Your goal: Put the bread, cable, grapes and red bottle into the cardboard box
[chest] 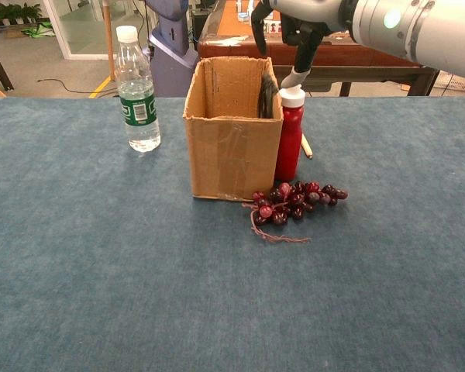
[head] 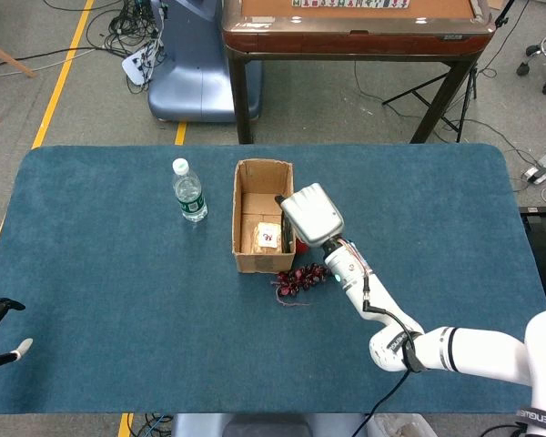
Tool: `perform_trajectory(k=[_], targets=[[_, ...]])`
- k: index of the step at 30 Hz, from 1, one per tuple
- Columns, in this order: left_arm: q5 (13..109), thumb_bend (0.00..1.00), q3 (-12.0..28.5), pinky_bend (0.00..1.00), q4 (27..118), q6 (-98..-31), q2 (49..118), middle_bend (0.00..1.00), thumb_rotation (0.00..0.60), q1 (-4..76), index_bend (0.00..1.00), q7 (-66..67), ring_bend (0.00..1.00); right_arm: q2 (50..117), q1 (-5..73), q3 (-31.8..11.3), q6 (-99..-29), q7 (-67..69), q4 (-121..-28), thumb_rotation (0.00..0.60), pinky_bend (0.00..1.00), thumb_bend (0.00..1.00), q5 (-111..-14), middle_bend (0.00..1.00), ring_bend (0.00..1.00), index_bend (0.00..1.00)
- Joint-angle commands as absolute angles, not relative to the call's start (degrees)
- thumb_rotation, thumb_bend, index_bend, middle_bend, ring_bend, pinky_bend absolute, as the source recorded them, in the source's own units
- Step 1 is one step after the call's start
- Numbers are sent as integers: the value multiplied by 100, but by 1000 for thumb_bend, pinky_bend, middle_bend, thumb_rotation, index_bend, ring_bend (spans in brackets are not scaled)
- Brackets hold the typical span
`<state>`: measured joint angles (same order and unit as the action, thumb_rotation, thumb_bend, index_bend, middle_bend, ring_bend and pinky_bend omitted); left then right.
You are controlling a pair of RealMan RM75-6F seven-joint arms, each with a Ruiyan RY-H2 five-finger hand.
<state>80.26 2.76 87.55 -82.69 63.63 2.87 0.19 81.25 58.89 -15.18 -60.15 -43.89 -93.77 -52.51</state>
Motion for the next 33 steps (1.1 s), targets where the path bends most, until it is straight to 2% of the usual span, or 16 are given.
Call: perform_trajectory(k=[1,3,10,19,25,33], targets=[[8024,151,276,540,8754,-8269,6362,328,600,286,369,17,271,8173,5842,-1493,-6094,-4194,-9324,600,989,0,-5452,1000,1000,286],[8027,151,275,540,8751,-8270,6362,328,600,285,369,18,271,8154,5764,-1485,-6210,-3994,-9349,600,989,0,-5675,1000,1000,249],[8019,150,272,540,8734,-8253,6383,328,600,293,369,67,271,7746,5282,-1341,-6764,-3333,-9852,600,989,0,-6580,1000,1000,243],[8010,151,271,540,8723,-8221,6414,329,600,314,369,143,271,6940,4596,-828,-6951,-3337,-10695,600,989,0,-6778,1000,1000,299],[8016,151,253,540,8698,-8191,6444,329,600,325,369,189,271,6797,4344,-581,-6706,-3194,-10683,600,991,0,-6600,1000,1000,330],[8008,151,241,540,8683,-8151,6470,329,600,340,369,228,271,7242,4451,-555,-5962,-3015,-10032,600,1000,0,-6026,1000,1000,377]])
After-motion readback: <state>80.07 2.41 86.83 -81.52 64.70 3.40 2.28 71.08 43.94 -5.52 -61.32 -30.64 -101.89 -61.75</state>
